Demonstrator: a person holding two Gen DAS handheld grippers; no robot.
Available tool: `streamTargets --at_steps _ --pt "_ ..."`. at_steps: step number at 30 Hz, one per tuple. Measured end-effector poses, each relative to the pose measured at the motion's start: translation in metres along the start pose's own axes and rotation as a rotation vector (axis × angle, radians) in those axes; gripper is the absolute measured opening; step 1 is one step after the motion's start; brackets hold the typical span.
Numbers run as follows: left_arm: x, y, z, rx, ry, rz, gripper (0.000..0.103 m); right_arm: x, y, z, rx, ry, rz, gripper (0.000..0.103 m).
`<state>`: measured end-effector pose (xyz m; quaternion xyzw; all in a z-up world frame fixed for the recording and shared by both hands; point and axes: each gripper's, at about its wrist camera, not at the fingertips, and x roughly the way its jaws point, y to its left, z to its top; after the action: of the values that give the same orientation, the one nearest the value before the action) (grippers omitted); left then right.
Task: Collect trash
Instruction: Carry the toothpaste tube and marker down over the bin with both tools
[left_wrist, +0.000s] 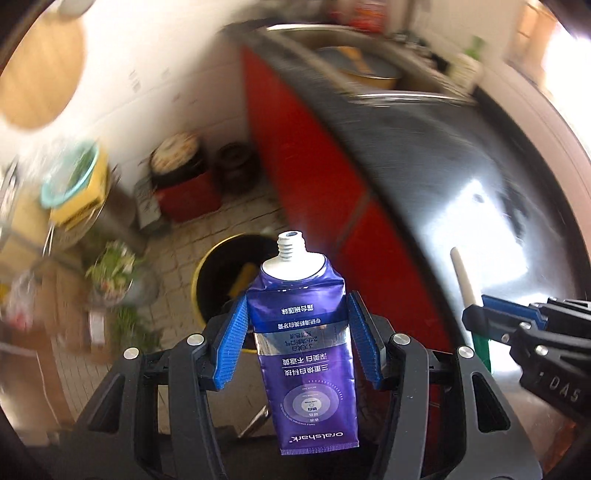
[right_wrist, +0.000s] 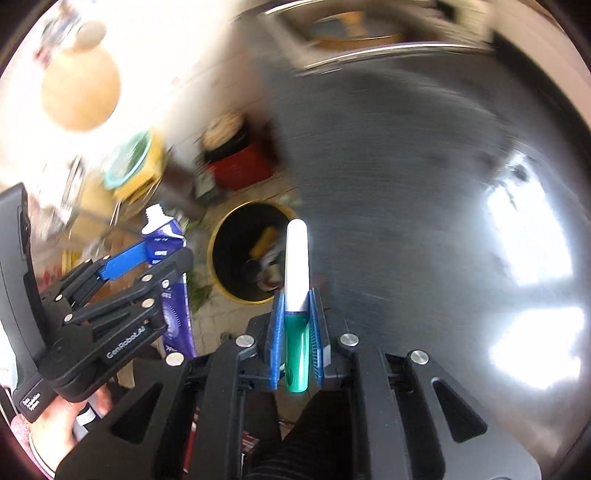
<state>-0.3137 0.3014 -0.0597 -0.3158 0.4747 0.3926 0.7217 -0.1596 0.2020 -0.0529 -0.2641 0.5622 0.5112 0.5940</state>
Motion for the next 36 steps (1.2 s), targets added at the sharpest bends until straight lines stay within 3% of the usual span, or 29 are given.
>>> streamTargets --at_steps 2,10,19,30,36 --pt "0.012 0.023 0.002 -0.043 0.012 0.008 0.052 0.026 0.028 0.011 -0.051 0.039 0.01 0.014" --pt "0.071 0.084 0.015 -0.135 0.055 0.015 0.053 0.102 0.076 0.043 -0.112 0.122 0.018 0.014" --pt "0.131 0.108 0.014 -0.198 0.096 -0.001 0.052 0.182 0.069 0.068 -0.105 0.173 -0.001 0.014" --pt "0.211 0.124 0.004 -0.229 0.152 -0.011 0.052 0.263 0.059 0.07 -0.115 0.237 -0.017 0.014" --pt "0.26 0.125 -0.004 -0.24 0.181 -0.015 0.052 0.315 0.054 0.072 -0.055 0.272 -0.034 0.014"
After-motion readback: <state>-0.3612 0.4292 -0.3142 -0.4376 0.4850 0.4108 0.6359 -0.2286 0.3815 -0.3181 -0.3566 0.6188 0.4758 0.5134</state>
